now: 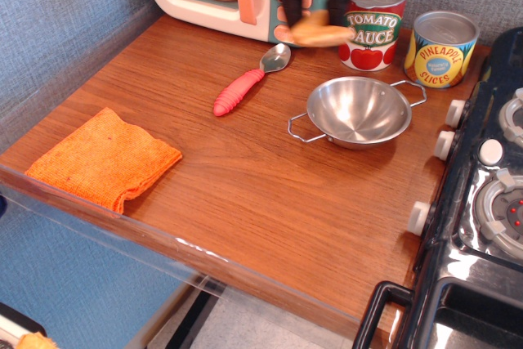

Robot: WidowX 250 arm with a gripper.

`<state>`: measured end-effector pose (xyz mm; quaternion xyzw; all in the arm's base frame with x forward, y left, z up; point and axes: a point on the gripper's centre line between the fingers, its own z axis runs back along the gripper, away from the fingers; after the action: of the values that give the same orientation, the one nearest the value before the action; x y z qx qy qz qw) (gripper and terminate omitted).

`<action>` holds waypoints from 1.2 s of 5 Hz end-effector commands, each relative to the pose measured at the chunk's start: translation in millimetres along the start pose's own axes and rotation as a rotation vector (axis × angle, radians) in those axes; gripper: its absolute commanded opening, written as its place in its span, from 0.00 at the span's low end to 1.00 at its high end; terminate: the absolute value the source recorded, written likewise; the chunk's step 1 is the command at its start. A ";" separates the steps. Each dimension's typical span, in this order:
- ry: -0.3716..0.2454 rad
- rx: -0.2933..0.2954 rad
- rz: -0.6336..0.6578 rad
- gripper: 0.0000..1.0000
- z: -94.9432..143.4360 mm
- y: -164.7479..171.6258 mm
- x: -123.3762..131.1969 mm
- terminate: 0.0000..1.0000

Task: Place chicken wing in front of the microwave

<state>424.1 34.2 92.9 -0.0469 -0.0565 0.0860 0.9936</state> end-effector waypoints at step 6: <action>-0.077 0.174 0.135 0.00 -26.5 168.3 20.8 0.00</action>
<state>418.3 191.2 20.7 0.0287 -0.0503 0.1525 0.9866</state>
